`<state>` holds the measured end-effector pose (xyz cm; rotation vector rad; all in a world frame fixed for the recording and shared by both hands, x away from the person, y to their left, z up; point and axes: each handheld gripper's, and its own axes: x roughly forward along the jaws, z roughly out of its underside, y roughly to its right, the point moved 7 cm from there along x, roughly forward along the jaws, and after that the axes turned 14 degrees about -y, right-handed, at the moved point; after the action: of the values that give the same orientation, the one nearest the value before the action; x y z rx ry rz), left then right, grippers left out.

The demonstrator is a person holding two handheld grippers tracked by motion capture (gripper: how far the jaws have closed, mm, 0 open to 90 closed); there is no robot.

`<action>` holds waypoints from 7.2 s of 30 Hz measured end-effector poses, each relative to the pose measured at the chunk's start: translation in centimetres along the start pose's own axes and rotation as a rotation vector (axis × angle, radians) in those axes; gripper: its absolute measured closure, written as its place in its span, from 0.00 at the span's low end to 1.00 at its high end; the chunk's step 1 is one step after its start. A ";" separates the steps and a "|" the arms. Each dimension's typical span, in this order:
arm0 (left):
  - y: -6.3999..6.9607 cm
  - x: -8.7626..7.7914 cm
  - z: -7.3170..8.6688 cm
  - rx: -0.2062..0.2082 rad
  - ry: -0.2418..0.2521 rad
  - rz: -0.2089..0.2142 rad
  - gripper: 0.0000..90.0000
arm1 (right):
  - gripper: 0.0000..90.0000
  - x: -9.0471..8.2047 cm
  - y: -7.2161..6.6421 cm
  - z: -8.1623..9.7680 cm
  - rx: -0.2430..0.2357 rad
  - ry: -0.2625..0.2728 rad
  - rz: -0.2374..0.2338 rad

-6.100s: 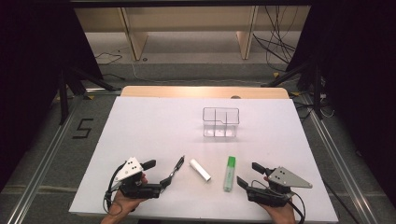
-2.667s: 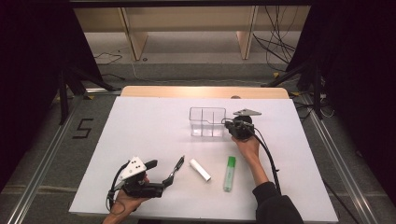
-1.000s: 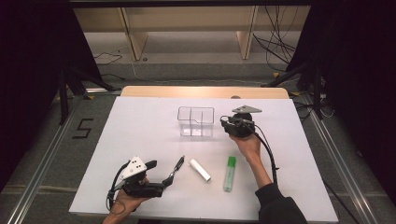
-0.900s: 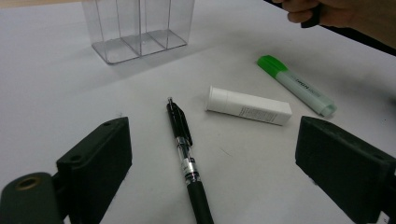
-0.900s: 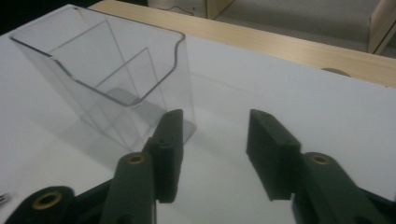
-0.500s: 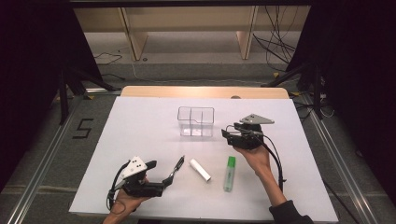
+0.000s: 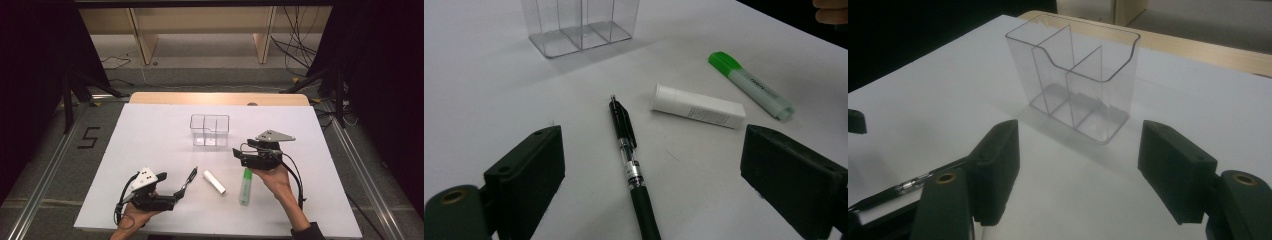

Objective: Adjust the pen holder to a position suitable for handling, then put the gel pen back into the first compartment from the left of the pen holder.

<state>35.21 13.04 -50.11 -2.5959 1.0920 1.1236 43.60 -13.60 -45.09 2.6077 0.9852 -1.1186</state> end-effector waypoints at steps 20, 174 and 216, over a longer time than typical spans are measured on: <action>-0.3 0.8 0.5 -0.025 -0.131 -0.043 0.12 | 0.34 -0.4 -2.1 1.9 -0.030 -0.040 -0.052; 7.7 3.7 -6.3 0.347 -0.642 0.240 0.88 | 0.32 -2.0 -10.5 6.8 -0.583 -0.082 0.078; 9.2 3.9 -5.6 0.385 -0.706 0.288 0.88 | 0.70 0.9 -12.7 9.4 -1.159 -0.142 0.567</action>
<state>34.32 1.98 -47.07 -1.5838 1.3320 1.5282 30.57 -6.65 -50.84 1.6284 0.5198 -0.3612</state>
